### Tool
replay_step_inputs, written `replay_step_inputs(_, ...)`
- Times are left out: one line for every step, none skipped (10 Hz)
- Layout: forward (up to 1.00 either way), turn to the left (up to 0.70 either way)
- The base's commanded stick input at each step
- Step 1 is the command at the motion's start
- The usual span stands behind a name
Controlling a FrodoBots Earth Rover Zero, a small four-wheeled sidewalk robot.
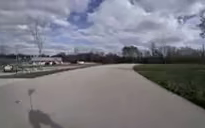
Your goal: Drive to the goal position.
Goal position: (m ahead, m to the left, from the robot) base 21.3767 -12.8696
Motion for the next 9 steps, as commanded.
replay_step_inputs(1.00, -0.03)
replay_step_inputs(1.00, -0.10)
replay_step_inputs(1.00, -0.17)
replay_step_inputs(1.00, -0.22)
replay_step_inputs(1.00, -0.25)
replay_step_inputs(1.00, -0.28)
replay_step_inputs(1.00, -0.31)
replay_step_inputs(1.00, -0.35)
replay_step_inputs(1.00, -0.40)
